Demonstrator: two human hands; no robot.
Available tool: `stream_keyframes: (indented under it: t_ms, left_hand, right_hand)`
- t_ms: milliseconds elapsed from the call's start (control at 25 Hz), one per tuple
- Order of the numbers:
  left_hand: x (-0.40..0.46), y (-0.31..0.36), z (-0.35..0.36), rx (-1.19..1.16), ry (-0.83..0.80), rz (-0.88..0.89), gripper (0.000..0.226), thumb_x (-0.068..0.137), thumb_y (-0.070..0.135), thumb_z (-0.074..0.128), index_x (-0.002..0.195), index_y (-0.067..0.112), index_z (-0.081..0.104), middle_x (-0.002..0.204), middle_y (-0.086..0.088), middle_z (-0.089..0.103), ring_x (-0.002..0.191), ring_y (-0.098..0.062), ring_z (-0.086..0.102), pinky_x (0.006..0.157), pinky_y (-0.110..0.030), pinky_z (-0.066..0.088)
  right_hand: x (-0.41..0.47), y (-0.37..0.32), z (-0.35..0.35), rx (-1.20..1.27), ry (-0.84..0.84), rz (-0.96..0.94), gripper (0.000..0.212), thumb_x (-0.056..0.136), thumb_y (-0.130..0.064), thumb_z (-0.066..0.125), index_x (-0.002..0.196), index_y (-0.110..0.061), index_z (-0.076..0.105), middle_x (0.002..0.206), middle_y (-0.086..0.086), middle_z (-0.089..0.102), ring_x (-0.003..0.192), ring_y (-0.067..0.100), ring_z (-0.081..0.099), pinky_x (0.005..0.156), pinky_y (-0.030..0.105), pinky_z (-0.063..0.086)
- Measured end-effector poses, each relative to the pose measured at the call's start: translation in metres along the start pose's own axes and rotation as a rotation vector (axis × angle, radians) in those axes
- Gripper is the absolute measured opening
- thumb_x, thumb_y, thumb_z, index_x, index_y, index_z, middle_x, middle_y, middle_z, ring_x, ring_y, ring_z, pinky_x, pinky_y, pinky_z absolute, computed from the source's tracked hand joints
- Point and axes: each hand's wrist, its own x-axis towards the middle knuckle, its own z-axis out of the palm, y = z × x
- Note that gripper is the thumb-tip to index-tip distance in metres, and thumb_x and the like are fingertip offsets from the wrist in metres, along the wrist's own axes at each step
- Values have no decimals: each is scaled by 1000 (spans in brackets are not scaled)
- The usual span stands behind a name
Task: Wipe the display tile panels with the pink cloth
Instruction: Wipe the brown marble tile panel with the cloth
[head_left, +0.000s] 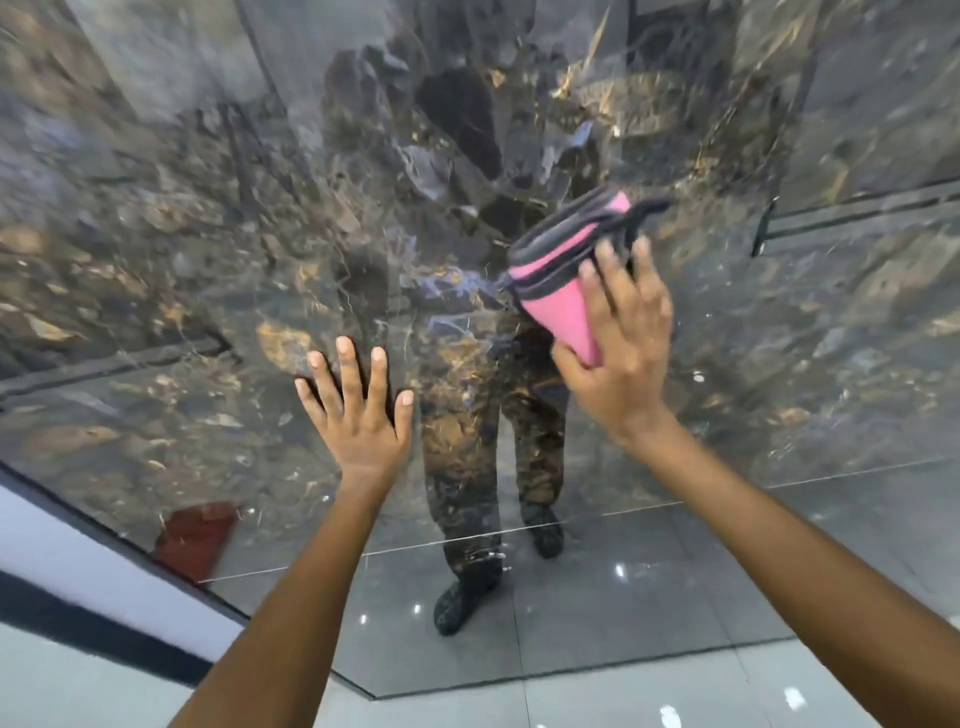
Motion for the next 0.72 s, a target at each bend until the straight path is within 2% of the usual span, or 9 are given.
stream_keyframes:
  t_ms: [80, 200, 240, 320, 440, 480, 520, 640, 720]
  left_hand:
    - [-1, 0, 0, 10, -6, 7, 58, 105, 47, 22, 157, 27, 8, 165, 1, -2, 152, -25, -3, 121, -48, 3]
    - [-4, 0, 0, 23, 5, 29, 57, 105, 46, 22, 157, 26, 10, 165, 1, -1, 152, -25, -2, 121, -48, 3]
    - [-4, 0, 1, 26, 10, 32, 57, 105, 46, 22, 157, 26, 10, 165, 1, -1, 152, -25, -2, 121, -48, 3]
    - [-2, 0, 1, 12, 20, 30, 57, 105, 45, 22, 157, 26, 10, 165, 2, -1, 152, -24, -3, 122, -47, 2]
    - [-2, 0, 1, -15, 5, 7, 54, 106, 43, 17, 157, 28, 8, 165, 4, -3, 151, -23, -3, 122, -46, 1]
    - [-3, 0, 1, -26, 3, 6, 54, 106, 42, 15, 157, 28, 8, 165, 4, -3, 151, -23, -4, 122, -45, 0]
    - [-4, 0, 1, -30, -1, 7, 53, 106, 41, 14, 157, 29, 7, 165, 5, -3, 151, -23, -4, 122, -45, 0]
    - [-2, -1, 0, -3, -17, 16, 53, 106, 41, 15, 157, 29, 6, 164, 5, -4, 151, -22, -5, 122, -45, 0]
    - [-4, -1, -1, -4, -21, 16, 53, 106, 40, 15, 157, 29, 6, 164, 5, -5, 151, -22, -5, 122, -45, 0]
  right_hand:
    - [-55, -21, 19, -97, -151, -307, 79, 80, -15, 68, 147, -3, 29, 159, 13, 18, 146, 27, 21, 117, 43, 20]
    - [-169, -11, 4, -163, -755, -936, 79, 70, -15, 82, 140, -11, 46, 154, 3, 35, 138, 20, 32, 121, 40, 9]
    - [-177, 1, -4, -136, -812, -988, 79, 65, -16, 87, 136, -14, 53, 150, -3, 42, 137, 17, 33, 121, 40, 7]
    - [-160, 13, -9, -47, -712, -858, 71, 68, -7, 79, 134, -16, 55, 146, -6, 46, 136, 20, 36, 117, 41, 19]
    - [-114, -19, 9, 8, -440, -322, 59, 85, -8, 55, 142, -16, 41, 149, -1, 38, 143, 25, 28, 116, 45, 21]
    - [-115, -38, 20, -7, -390, -246, 62, 87, -9, 54, 146, -17, 36, 152, -1, 35, 146, 25, 23, 117, 45, 17]
    - [-131, -56, 32, -50, -422, -310, 68, 85, -8, 57, 148, -17, 33, 153, -2, 33, 146, 24, 20, 118, 45, 14]
    - [-216, -71, 29, -110, -935, -931, 81, 64, -19, 84, 138, -19, 51, 143, -6, 50, 136, 18, 38, 117, 41, 16]
    - [-244, -36, 7, -56, -1089, -1006, 100, 46, -24, 94, 134, -21, 48, 136, -10, 57, 130, 15, 42, 114, 40, 18]
